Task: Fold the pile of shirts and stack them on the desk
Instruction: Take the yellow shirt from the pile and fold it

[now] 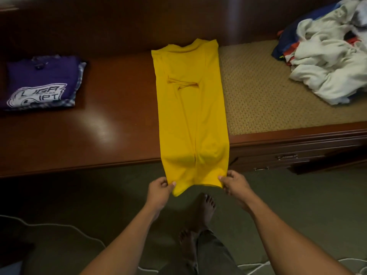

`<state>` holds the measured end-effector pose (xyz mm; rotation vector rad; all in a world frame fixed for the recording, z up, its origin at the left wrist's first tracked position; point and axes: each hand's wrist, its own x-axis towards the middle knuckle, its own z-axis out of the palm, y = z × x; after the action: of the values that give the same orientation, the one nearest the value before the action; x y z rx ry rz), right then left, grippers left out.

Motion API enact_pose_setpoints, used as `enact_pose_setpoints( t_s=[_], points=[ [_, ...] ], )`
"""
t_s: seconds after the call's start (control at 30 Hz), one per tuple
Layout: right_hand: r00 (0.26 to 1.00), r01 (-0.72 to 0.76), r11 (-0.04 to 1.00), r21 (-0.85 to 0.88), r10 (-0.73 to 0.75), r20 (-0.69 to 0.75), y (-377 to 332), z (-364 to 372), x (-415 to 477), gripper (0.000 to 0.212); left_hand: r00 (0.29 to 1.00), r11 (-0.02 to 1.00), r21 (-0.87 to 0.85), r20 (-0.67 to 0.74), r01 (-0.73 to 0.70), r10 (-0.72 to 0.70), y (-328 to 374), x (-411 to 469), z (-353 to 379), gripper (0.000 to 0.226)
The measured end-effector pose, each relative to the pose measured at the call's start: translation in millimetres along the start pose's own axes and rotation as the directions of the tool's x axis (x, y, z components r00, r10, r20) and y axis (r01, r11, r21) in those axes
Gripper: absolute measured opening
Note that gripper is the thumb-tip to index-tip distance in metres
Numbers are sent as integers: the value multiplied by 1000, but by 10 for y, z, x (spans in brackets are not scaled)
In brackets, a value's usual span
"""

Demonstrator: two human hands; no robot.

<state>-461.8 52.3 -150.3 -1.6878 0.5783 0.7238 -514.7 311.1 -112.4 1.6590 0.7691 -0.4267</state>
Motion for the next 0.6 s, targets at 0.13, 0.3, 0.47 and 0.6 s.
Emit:
enact_pose_setpoints(
  t_s=[0.13, 0.3, 0.47, 0.6],
  points=[
    [998, 29, 998, -55, -32, -54, -193, -51, -462, 17, 1000, 997, -71, -6, 15, -16, 204, -406, -90, 12],
    [987, 53, 998, 20, -49, -153, -546, -107, -921, 13, 999, 993, -114, -49, 16, -22, 539, -777, -262, 16],
    [982, 57, 993, 104, -37, -187, -902, -148, -1141, 7, 993, 988, -129, -68, 90, -99, 844, -826, -388, 12],
    [981, 45, 989, 139, -17, -194, -1106, -186, -1072, 12, 987, 979, -156, -66, 132, -143, 1131, -731, -408, 7]
  ],
)
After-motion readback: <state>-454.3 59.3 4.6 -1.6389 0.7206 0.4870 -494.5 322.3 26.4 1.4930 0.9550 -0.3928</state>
